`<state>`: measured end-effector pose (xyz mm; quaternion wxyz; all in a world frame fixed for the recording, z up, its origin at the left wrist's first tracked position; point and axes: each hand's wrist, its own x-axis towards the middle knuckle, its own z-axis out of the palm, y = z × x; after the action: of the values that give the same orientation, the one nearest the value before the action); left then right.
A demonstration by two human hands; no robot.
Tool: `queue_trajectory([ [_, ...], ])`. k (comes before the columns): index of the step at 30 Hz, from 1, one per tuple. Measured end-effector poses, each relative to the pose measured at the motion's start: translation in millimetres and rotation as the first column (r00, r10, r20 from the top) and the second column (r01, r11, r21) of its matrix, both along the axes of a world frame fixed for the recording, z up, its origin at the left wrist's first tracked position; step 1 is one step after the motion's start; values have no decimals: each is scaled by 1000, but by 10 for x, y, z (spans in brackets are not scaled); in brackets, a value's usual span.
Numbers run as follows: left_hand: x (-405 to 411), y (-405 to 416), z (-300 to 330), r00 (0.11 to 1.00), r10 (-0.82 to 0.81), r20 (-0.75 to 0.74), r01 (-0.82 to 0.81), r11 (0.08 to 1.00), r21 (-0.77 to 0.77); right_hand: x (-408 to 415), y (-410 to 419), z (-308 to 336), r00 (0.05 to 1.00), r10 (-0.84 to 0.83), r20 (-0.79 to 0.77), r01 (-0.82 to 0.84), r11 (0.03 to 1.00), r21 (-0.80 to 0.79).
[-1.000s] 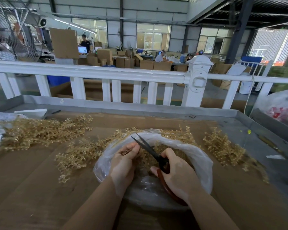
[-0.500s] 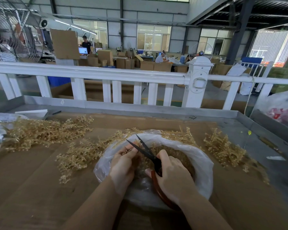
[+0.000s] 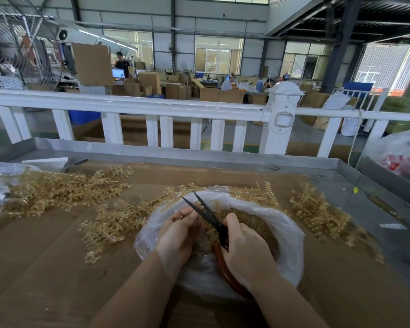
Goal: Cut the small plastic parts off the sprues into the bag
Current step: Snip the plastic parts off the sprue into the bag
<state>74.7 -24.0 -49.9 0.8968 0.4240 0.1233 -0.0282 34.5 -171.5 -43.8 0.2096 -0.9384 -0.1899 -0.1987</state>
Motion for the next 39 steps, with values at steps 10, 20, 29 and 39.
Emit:
queue_trajectory([
  [10, -7, -13, 27, 1000, 12, -15, -12, 1000, -9, 40, -1, -44, 1000, -3, 15, 4, 1000, -21],
  [20, -58, -50, 55, 1000, -5, 20, 3, 992, 123, -2, 7, -36, 998, -50, 25, 49, 998, 27],
  [29, -70, -60, 77, 1000, -11, 17, 8, 988, 154, 22, 0, -24, 1000, -22, 3, 22, 1000, 20],
  [39, -63, -71, 72, 1000, 17, 13, -19, 987, 161, 70, -17, -40, 999, -43, 17, 43, 999, -7],
])
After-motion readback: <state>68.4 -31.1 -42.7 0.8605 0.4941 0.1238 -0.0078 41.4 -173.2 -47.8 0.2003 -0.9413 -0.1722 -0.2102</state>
